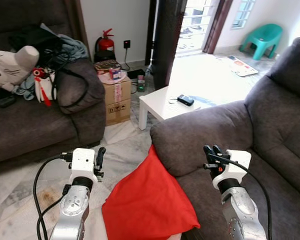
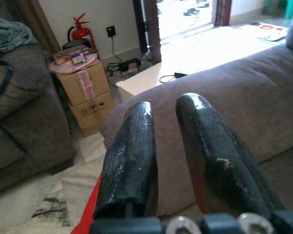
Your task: Move the pillow to the sofa from floor
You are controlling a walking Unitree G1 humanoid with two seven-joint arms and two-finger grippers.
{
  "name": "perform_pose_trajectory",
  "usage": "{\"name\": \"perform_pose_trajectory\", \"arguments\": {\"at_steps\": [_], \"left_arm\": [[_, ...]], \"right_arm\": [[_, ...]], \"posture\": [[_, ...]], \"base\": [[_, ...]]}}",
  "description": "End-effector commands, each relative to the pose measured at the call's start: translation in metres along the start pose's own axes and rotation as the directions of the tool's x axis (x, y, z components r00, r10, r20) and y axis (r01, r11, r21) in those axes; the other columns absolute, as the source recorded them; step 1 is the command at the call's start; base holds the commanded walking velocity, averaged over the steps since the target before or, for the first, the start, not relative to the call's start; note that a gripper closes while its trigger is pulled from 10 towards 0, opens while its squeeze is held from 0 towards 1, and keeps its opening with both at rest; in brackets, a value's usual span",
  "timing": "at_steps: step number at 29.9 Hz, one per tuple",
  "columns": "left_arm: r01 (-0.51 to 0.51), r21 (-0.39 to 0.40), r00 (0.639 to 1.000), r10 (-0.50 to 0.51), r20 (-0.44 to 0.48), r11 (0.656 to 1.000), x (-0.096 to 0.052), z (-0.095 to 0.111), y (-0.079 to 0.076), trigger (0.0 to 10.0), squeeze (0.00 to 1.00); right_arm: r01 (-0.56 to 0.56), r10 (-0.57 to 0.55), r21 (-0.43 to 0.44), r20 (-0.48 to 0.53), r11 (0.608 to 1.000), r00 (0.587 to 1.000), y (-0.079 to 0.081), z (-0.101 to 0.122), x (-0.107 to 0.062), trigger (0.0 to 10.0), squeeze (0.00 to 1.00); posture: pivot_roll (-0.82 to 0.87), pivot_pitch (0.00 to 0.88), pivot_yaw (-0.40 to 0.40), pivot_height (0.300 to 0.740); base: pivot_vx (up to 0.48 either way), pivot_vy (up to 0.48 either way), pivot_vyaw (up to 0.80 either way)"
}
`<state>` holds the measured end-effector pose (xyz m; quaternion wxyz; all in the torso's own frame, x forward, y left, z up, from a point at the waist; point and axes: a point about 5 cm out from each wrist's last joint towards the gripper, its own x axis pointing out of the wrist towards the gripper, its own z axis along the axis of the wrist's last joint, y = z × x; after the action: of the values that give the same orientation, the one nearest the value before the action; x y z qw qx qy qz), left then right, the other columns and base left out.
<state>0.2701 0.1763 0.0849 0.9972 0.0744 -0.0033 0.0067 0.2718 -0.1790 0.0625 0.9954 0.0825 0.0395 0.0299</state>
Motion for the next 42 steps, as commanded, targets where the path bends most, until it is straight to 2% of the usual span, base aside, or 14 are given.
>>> {"name": "perform_pose_trajectory", "arguments": {"at_steps": [1, 18, 24, 26, 32, 35, 42], "left_arm": [[0.009, 0.003, 1.000, -0.009, 0.020, 1.000, 0.001, 0.004, -0.003, 10.0, 0.00], [0.012, 0.004, 0.999, -0.012, 0.039, 1.000, 0.004, 0.008, -0.003, 10.0, 0.00], [-0.004, 0.016, 0.999, 0.003, 0.054, 1.000, 0.005, 0.011, 0.000, 10.0, 0.00], [-0.016, 0.064, 0.996, 0.010, 0.087, 0.998, 0.007, 0.017, 0.003, 10.0, 0.00], [-0.096, 0.082, 0.982, 0.081, 0.168, 0.992, 0.011, 0.036, 0.014, 10.0, 0.00], [-0.128, 0.090, 0.967, 0.104, 0.231, 0.988, 0.013, 0.053, 0.017, 10.0, 0.00], [-0.119, 0.098, 0.968, 0.094, 0.231, 0.988, 0.013, 0.053, 0.015, 10.0, 0.00]], "right_arm": [[0.014, -0.013, -0.004, 0.033, 1.000, 0.999, -0.003, 0.007, 0.002, 10.0, 0.00], [0.007, -0.007, 0.005, 0.077, 1.000, 0.997, -0.002, 0.018, 0.007, 10.0, 0.00], [-0.002, 0.002, 0.001, 0.076, 1.000, 0.997, -0.001, 0.019, 0.008, 10.0, 0.00], [-0.004, 0.004, -0.002, 0.081, 1.000, 0.997, -0.001, 0.021, 0.008, 10.0, 0.00], [-0.009, 0.009, -0.003, 0.098, 1.000, 0.995, 0.000, 0.024, 0.008, 10.0, 0.00], [-0.010, 0.009, 0.003, 0.107, 1.000, 0.994, 0.002, 0.025, 0.009, 10.0, 0.00], [-0.016, 0.015, 0.009, 0.118, 1.000, 0.993, 0.005, 0.027, 0.010, 10.0, 0.00]], "posture": [[0.04, 0.000, -0.091, 0.740], [0.04, 0.000, -0.089, 0.740], [0.04, 0.000, -0.090, 0.706], [0.04, 0.000, -0.092, 0.688], [0.04, 0.000, -0.097, 0.688], [0.04, 0.000, -0.099, 0.688], [0.05, 0.000, -0.098, 0.688]], "base": [[0.000, 0.000, 0.00], [0.000, 0.000, 0.00], [0.000, 0.000, 0.00], [0.000, 0.000, 0.00], [0.000, 0.000, 0.00], [0.000, 0.000, 0.00], [0.000, 0.000, 0.00]]}}
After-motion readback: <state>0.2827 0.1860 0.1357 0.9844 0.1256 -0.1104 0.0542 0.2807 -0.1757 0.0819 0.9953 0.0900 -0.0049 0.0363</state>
